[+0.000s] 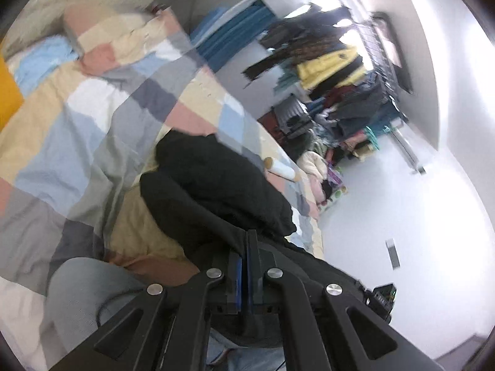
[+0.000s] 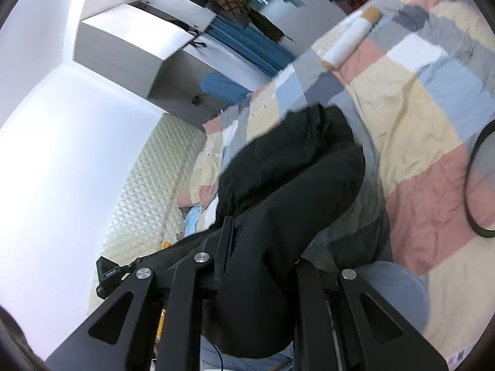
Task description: Fold large clothes
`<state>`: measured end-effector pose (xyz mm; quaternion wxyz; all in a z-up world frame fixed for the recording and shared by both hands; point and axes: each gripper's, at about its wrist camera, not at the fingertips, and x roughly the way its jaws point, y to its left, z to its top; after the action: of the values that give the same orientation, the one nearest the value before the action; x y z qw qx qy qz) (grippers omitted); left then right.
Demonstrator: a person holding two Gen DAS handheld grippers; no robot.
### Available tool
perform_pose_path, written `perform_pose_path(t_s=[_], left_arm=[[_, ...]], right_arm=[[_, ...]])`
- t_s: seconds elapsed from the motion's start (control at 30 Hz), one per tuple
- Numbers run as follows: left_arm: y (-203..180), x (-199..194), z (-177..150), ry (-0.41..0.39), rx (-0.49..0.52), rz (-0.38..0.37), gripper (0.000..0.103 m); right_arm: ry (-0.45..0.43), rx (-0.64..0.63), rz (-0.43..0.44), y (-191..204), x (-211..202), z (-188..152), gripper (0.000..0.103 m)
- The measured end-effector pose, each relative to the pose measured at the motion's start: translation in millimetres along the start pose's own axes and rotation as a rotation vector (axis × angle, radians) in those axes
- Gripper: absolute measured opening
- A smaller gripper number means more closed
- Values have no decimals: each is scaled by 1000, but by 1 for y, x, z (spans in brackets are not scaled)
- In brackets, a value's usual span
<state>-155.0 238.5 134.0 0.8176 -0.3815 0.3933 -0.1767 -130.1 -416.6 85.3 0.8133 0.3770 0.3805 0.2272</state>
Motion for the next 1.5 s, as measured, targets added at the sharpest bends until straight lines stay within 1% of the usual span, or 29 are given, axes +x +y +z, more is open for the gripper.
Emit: perform_pose_path(t_s=[0.13,0.27,0.37,0.47,0.53,0.6,0.67,0.73,0.77,0.87,0.9,0.93,1.03,1.07,1.13,1.17,1.23,1.27,1.33,1.37,1.43,1.5], left_arm=[[-24,-26,-7,-21,54,16,1],[-40,-34,3,-66,70,41,1],[-48,-25,22,-101,93,68,1],[-53,-6,49,-135,90,87,1],[-58,10,71,-167,95,122,1],[-61,33,96,-197,89,157,1],[-61,56,119,-213,81,187,1],[-60,85,145,-239,78,235,1],[-59,94,152,-247,75,250,1],[-51,137,176,-270,69,320,1],[-47,154,183,-280,76,346,1],[-44,168,188,-287,89,371,2],[-34,219,197,-311,176,483,2],[-28,243,198,-308,215,526,2],[-13,274,200,-291,249,579,2],[-5,290,200,-283,272,605,2],[8,322,196,-287,350,671,3],[15,332,193,-286,363,687,3],[34,359,190,-244,355,706,3],[45,370,192,-215,332,701,3],[60,381,195,-195,294,682,4],[75,391,200,-160,255,671,4]], right_arm=[[-41,-47,13,20,-26,-10,16],[-51,-57,21,32,-33,-2,16],[-69,-76,14,40,-23,25,16],[-89,-80,4,43,-6,54,16],[-117,-97,-32,46,12,79,16],[-137,-103,-44,47,30,100,16],[-161,-94,-65,44,57,128,16],[-182,-90,-85,39,78,148,16],[-188,-93,-93,37,88,157,16],[-205,-76,-138,20,128,183,16],[-206,-74,-151,16,135,187,16],[-210,-73,-177,8,148,193,16],[-204,-102,-266,-12,182,202,16],[-196,-115,-301,-19,193,204,16],[-171,-127,-377,-43,222,206,16],[-163,-126,-390,-50,231,208,16],[-148,-115,-422,-76,252,203,16],[-142,-122,-434,-81,258,201,16],[-118,-181,-481,-91,276,194,16],[-110,-203,-496,-96,283,192,16],[-79,-224,-518,-106,300,190,16],[-50,-224,-515,-116,315,192,16]])
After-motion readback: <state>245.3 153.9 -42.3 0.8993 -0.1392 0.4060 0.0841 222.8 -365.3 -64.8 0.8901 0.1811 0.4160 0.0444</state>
